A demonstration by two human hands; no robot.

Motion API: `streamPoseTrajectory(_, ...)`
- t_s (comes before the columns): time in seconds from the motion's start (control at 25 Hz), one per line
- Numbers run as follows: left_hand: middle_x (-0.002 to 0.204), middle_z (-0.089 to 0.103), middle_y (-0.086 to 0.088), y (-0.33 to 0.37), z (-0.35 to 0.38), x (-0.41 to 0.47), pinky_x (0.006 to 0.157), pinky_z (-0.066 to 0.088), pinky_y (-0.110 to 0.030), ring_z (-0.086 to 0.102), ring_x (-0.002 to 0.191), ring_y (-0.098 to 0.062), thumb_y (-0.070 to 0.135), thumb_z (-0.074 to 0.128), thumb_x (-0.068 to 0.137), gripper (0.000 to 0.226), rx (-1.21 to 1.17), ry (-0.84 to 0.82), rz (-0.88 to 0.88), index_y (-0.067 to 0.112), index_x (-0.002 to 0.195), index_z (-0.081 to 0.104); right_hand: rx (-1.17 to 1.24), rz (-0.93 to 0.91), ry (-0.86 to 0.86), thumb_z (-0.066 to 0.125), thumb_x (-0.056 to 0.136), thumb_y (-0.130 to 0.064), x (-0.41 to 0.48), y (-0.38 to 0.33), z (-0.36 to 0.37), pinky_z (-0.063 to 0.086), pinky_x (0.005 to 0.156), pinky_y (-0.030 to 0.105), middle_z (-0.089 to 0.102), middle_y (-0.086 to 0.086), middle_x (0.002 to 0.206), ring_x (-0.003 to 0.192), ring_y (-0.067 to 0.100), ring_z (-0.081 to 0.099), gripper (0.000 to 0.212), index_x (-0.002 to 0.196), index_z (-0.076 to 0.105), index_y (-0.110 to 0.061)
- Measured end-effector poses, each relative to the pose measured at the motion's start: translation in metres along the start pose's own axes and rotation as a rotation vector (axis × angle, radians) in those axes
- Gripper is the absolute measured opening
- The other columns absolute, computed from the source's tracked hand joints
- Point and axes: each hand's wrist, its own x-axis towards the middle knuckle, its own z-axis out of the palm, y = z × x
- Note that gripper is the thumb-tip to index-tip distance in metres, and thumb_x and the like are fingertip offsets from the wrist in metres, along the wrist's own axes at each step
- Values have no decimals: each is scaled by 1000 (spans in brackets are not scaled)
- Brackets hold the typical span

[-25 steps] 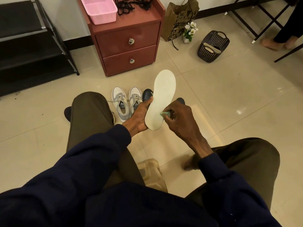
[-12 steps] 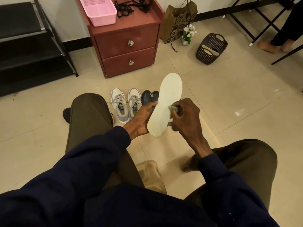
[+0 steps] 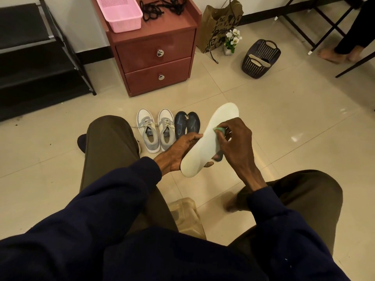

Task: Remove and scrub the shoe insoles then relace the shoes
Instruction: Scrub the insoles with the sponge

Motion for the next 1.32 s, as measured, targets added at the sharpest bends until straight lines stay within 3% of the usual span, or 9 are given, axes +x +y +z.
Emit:
streamPoseTrajectory(0.2, 102, 68, -11, -1, -1, -1, 81, 56, -46, 66, 85, -27, 37, 49, 101, 30, 27, 6, -16, 14, 116, 61, 108, -84, -333, 77, 87, -20, -10, -12, 10, 58, 74, 31, 67, -3, 98, 86, 12, 63, 11, 97, 74, -15)
streamPoseTrajectory(0.4, 126, 63, -18, -2, -2, -1, 91, 54, -49, 60, 117, -39, 37, 48, 100, 50, 50, -123, -65, 13, 144, 48, 42, 56, -19, 76, 89, -20, 6, 10, -9, 57, 77, 26, 67, -3, 100, 86, 8, 62, 12, 99, 72, -14)
streamPoseTrajectory(0.56, 130, 64, -15, -5, -1, 4, 106, 45, -63, 64, 112, -38, 50, 45, 106, 57, -24, -54, -12, 11, 147, 51, 103, -4, -222, 78, 86, -17, -4, -4, 0, 52, 72, 21, 68, -6, 93, 84, 7, 62, 8, 93, 74, -16)
streamPoseTrajectory(0.72, 125, 68, -11, -4, -3, 7, 111, 40, -52, 66, 105, -28, 54, 37, 107, 50, -53, 41, 54, 19, 130, 65, 104, -106, -378, 78, 88, -24, -10, -14, 7, 52, 72, 22, 68, -6, 93, 85, 8, 62, 9, 93, 75, -17)
streamPoseTrajectory(0.96, 145, 57, -21, -5, -11, 10, 117, 31, -65, 51, 134, -46, 47, 45, 106, 56, -120, 12, 8, 13, 150, 48, 16, 23, -41, 73, 91, -17, 3, 9, -9, 53, 70, 32, 63, -4, 92, 81, 8, 59, 4, 93, 70, -16)
streamPoseTrajectory(1.04, 134, 65, -16, -2, -9, 9, 114, 40, -60, 63, 118, -37, 49, 41, 107, 51, -126, 57, 61, 16, 142, 57, 86, -26, -150, 76, 88, -17, -5, 1, -6, 54, 69, 26, 65, -3, 93, 82, 8, 61, 8, 94, 71, -15)
streamPoseTrajectory(1.16, 117, 75, -8, 1, -11, 11, 91, 58, -41, 73, 96, -25, 55, 35, 107, 52, -84, 109, 141, 19, 125, 68, 106, -128, -412, 78, 88, -23, -17, -18, 8, 52, 70, 18, 68, -4, 95, 84, 8, 61, 12, 95, 74, -15)
streamPoseTrajectory(1.24, 115, 76, -9, 1, -11, 10, 86, 62, -41, 73, 97, -26, 56, 33, 107, 53, -61, 110, 138, 19, 125, 67, 70, -129, -354, 77, 89, -26, -12, -14, 9, 52, 70, 19, 67, -5, 94, 84, 7, 60, 13, 96, 74, -16)
streamPoseTrajectory(1.32, 125, 70, -16, -2, -10, 10, 96, 56, -53, 65, 114, -37, 60, 33, 106, 59, -54, 83, 95, 17, 135, 61, 43, -41, -176, 77, 89, -20, -2, 1, -1, 52, 70, 26, 65, -6, 91, 82, 7, 59, 6, 94, 74, -17)
